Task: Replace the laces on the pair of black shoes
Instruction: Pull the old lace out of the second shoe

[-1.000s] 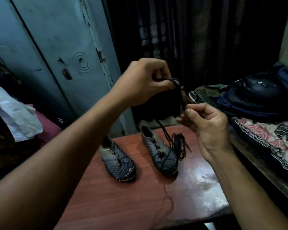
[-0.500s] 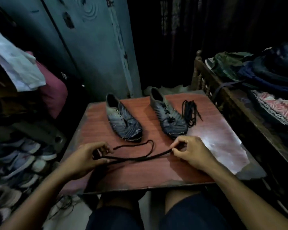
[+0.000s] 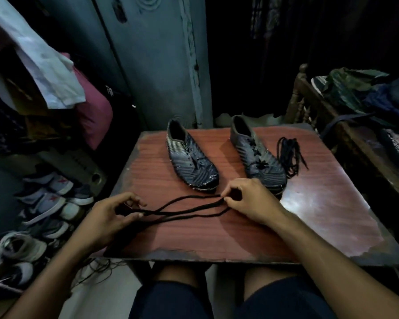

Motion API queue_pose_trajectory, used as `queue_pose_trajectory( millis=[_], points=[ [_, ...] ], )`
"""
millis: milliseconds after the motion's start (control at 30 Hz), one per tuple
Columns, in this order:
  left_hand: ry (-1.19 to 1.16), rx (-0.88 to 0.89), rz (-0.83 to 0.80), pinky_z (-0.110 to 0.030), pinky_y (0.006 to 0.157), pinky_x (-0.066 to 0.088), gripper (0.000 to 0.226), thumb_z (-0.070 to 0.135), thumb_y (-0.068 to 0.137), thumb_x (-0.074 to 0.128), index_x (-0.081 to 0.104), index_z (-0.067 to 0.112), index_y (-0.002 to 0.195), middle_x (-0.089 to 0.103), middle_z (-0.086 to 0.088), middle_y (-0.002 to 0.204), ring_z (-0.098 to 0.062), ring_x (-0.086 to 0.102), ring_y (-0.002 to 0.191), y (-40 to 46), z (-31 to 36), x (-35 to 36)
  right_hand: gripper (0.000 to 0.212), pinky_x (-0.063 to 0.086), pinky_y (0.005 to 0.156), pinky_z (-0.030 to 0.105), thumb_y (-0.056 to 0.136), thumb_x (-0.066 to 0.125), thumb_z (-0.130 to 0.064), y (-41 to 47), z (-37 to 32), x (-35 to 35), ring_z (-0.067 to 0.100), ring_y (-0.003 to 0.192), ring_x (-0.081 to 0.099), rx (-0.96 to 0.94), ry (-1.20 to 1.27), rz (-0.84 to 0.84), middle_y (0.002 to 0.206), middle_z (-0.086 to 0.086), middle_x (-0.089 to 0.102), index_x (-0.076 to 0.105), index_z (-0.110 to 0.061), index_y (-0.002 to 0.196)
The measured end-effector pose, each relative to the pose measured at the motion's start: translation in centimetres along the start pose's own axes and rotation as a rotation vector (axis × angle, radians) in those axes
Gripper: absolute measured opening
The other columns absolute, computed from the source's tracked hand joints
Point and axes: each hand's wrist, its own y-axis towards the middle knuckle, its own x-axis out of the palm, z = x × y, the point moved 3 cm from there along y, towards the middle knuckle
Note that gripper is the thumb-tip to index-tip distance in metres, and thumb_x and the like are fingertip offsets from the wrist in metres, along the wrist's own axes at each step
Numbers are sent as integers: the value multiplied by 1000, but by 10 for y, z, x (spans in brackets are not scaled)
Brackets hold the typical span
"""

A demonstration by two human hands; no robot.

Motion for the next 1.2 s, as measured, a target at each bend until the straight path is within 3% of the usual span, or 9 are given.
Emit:
queue_pose_trajectory(
  millis=[167, 300, 467, 633, 733, 867, 933, 1067, 1200],
  points=[
    [45, -33, 91, -3, 69, 43, 23, 11, 81, 84, 74, 28, 92, 72, 12, 85, 5, 65, 82, -7, -26, -13, 10, 47, 76, 21, 83, 75, -8, -1, 6, -5, 8, 79, 61, -29, -138, 20, 84, -8, 67, 74, -18, 84],
    [11, -58, 90, -12, 69, 50, 24, 11, 80, 85, 74, 29, 90, 72, 21, 87, 3, 67, 77, -10, -39, -1, 9, 50, 75, 29, 83, 76, -10, -6, 11, -5, 12, 77, 61, 35, -151, 49, 83, -7, 66, 74, -19, 84],
    [15, -95, 221, -27, 71, 56, 17, 15, 80, 86, 77, 28, 87, 76, 15, 84, -5, 72, 78, -20, -57, 4, 9, 51, 75, 31, 83, 74, -10, -1, 11, 0, 12, 77, 60, 45, -185, 54, 84, -5, 65, 75, -19, 85],
    [127, 64, 276, -13, 73, 51, 20, 1, 80, 84, 81, 17, 91, 75, 12, 86, 4, 68, 79, -28, -48, 15, 15, 49, 76, 30, 83, 74, -9, 7, 11, -1, 10, 74, 57, 42, -223, -6, 85, -6, 64, 70, -23, 79],
    [270, 167, 309, -26, 72, 51, 9, 22, 86, 76, 82, 19, 92, 77, 9, 89, -11, 71, 78, -30, -47, 17, 12, 48, 75, 30, 83, 74, -10, 11, 12, -2, 12, 75, 57, 50, -241, -6, 85, -5, 64, 71, -21, 81],
    [321, 173, 287, -29, 71, 49, 35, 42, 86, 55, 83, 22, 96, 77, 8, 93, -19, 71, 78, -30, -52, 18, 5, 49, 81, 38, 85, 71, -13, 8, 12, 3, 19, 91, 58, 32, -328, -28, 90, -5, 64, 72, -18, 88],
    [332, 190, 268, -28, 72, 49, 32, 39, 88, 57, 82, 22, 98, 77, 8, 96, -19, 71, 81, -31, -53, 20, 6, 47, 79, 36, 87, 68, -15, 7, 11, 5, 19, 95, 57, 32, -373, -40, 93, -5, 63, 70, -18, 91],
    [317, 179, 260, -11, 72, 41, 19, 22, 84, 72, 82, 21, 100, 70, 6, 102, -4, 61, 89, -32, -57, 21, 14, 45, 78, 34, 87, 66, -16, 10, 12, 7, 19, 93, 58, 6, -410, -109, 90, -10, 52, 58, -26, 83],
    [366, 198, 273, -17, 66, 42, 21, 23, 83, 69, 82, 20, 99, 69, 4, 100, -6, 59, 88, -33, -57, 23, 5, 41, 78, 30, 90, 66, -16, 14, 11, 5, 18, 94, 57, -33, -471, -148, 96, -8, 50, 64, -20, 90]
  ],
)
